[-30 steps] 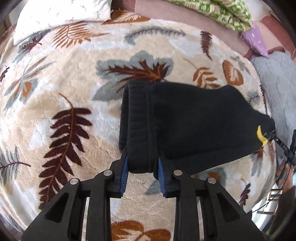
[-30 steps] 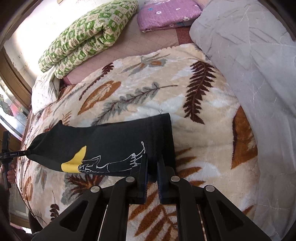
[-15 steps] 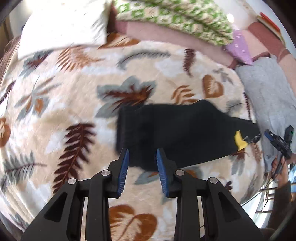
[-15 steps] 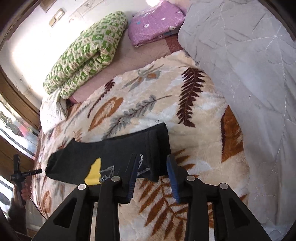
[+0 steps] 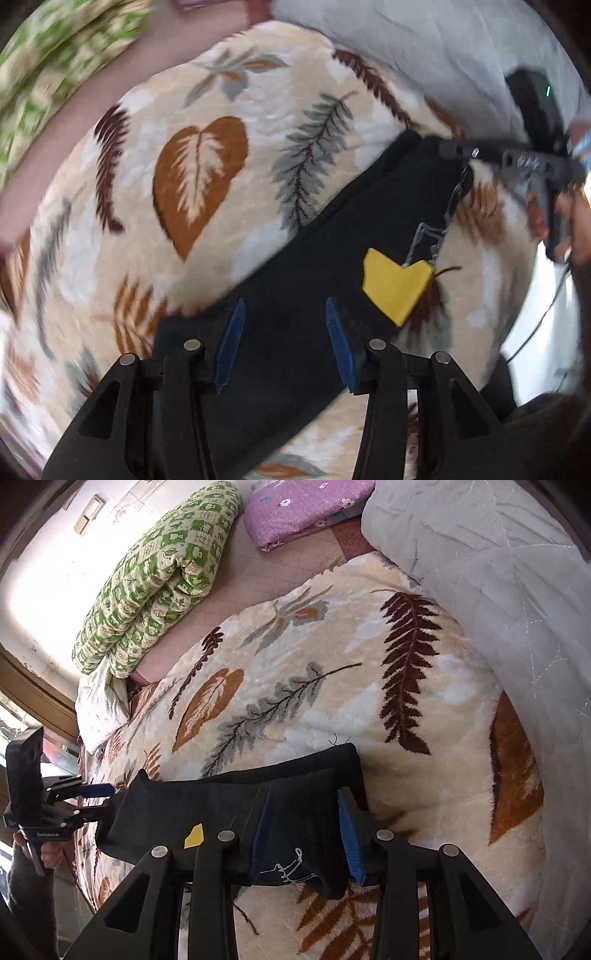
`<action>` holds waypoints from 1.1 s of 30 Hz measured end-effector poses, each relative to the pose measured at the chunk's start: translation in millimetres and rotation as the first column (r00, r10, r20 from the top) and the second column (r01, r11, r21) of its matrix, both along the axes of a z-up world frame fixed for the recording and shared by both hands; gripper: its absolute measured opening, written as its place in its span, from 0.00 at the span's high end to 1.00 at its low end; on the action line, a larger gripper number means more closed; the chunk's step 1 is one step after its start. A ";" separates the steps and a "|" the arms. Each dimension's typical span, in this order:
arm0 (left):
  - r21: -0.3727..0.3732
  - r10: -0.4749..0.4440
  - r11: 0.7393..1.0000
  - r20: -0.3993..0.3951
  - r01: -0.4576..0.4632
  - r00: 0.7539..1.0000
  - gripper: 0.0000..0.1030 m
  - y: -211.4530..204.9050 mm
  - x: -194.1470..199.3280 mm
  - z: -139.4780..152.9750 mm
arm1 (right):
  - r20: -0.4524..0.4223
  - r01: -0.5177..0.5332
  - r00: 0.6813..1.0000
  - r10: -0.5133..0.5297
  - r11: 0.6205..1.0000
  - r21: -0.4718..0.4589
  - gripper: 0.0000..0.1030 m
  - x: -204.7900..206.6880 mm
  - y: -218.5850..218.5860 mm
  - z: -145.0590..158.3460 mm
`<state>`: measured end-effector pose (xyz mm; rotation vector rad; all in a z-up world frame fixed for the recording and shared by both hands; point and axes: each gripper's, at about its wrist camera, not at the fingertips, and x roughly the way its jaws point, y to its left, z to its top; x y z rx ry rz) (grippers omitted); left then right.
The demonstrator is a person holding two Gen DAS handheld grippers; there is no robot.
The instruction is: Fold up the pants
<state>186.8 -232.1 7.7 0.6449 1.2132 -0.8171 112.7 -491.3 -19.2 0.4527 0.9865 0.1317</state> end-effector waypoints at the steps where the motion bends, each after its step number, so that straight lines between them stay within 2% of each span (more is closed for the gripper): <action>1: 0.043 -0.050 0.998 0.015 0.049 0.999 0.57 -8.6 1.3 -4.8 | -0.001 -0.003 1.000 0.003 1.000 0.001 0.64 0.0 0.0 -0.8; 3: 0.096 -0.120 0.988 0.009 0.119 0.993 0.57 -15.3 2.3 -12.8 | -0.001 -0.015 1.000 0.015 1.000 0.017 0.64 0.9 -0.8 -2.8; 8: 0.219 -0.269 0.942 0.039 0.255 0.962 0.57 -24.1 7.8 -29.0 | -0.017 -0.034 0.999 0.035 0.999 0.031 0.64 6.2 -1.4 -9.5; 11: 0.242 -0.290 0.930 0.026 0.276 0.957 0.57 -26.2 17.0 -41.1 | -0.021 -0.040 0.999 0.041 0.998 0.040 0.64 7.6 -2.4 -12.4; 13: 0.231 -0.289 0.931 -0.005 0.282 0.957 0.57 -26.1 22.0 -49.9 | -0.024 -0.045 0.999 0.046 0.998 0.039 0.64 8.6 -1.8 -13.4; 16: 0.224 -0.289 0.933 -0.003 0.283 0.957 0.57 -23.8 23.4 -57.7 | -0.031 -0.054 0.998 0.055 0.998 0.036 0.64 12.2 -0.6 -14.9; 19: 0.189 -0.239 0.955 0.025 0.230 0.971 0.58 -19.0 27.4 -58.5 | -0.042 -0.066 0.997 0.067 0.997 0.030 0.64 15.6 1.5 -17.0; 21: 0.168 -0.212 0.966 0.067 0.199 0.975 0.67 -15.0 26.2 -56.7 | -0.048 -0.077 0.996 0.078 0.997 0.028 0.64 17.5 3.1 -18.5; 22: 0.166 -0.191 0.971 0.097 0.173 0.977 0.67 -13.2 24.8 -56.4 | -0.049 -0.079 0.996 0.080 0.997 0.019 0.64 18.0 4.2 -18.7; 23: 0.175 -0.176 0.973 0.123 0.153 0.977 0.70 -11.3 22.1 -57.7 | -0.052 -0.082 0.995 0.082 0.997 0.005 0.71 18.9 5.4 -18.9; 24: 0.188 -0.160 0.973 0.148 0.131 0.976 0.73 -8.6 17.6 -59.5 | -0.050 -0.081 0.996 0.080 0.997 -0.007 0.83 18.9 6.0 -18.7; 25: 0.194 -0.153 0.974 0.167 0.120 0.974 0.74 -6.8 15.1 -58.8 | -0.050 -0.081 0.996 0.080 0.997 -0.017 0.89 19.6 6.9 -18.9; 28: 0.200 -0.128 0.976 0.232 0.081 0.964 0.76 -3.0 12.5 -51.9 | -0.048 -0.080 0.996 0.078 0.996 -0.043 0.91 20.6 10.8 -16.1; 31: 0.226 -0.057 0.974 0.281 -0.008 0.958 0.76 -1.4 28.8 -56.7 | 0.013 -0.072 0.997 0.073 0.996 -0.055 0.91 19.7 13.0 -0.7; 33: 0.280 -0.047 0.958 0.350 -0.057 0.936 0.76 0.2 37.9 -67.4 | 0.011 -0.060 0.998 0.061 0.993 -0.101 0.91 24.0 14.2 -2.5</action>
